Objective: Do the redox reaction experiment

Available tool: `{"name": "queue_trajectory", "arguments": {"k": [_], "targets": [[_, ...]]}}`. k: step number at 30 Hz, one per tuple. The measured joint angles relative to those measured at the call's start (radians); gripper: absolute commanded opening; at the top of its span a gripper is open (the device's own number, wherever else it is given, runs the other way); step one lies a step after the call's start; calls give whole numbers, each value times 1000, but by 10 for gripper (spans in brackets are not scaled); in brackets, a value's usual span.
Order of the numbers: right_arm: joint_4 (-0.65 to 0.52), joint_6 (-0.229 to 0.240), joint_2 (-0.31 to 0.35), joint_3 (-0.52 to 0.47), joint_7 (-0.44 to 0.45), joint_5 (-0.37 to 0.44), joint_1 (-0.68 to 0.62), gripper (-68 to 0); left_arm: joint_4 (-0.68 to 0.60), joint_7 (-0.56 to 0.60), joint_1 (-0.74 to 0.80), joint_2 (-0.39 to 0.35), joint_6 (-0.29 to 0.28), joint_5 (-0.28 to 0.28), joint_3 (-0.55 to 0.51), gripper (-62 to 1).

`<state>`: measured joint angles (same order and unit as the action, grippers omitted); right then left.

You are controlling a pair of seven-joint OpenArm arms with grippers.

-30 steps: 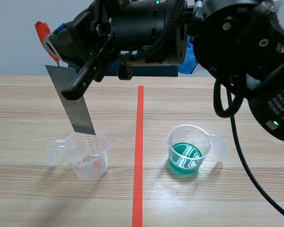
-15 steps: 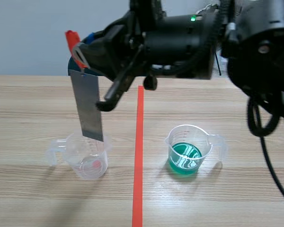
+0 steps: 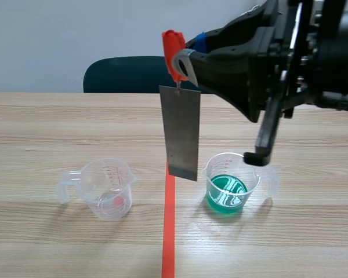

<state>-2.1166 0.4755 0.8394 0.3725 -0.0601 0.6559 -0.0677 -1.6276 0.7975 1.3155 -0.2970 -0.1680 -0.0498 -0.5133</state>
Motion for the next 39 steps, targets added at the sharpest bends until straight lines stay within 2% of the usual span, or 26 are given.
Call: {"name": "queue_trajectory", "arguments": {"k": [4,10,17,28,39], "targets": [[0,0,56,-93,42,2,-82,-669,0,0,0,0,0,-1,0,6],[0,0,123,-201,59,79,-167,-669,0,0,0,0,0,-2,0,6],[13,0,136,-291,80,82,-228,-669,0,0,0,0,0,-3,0,6],[107,0,136,-294,115,81,-235,-669,0,0,0,0,0,-3,0,6],[119,3,136,-294,116,51,-235,-669,0,0,0,0,0,-3,0,6]]}}
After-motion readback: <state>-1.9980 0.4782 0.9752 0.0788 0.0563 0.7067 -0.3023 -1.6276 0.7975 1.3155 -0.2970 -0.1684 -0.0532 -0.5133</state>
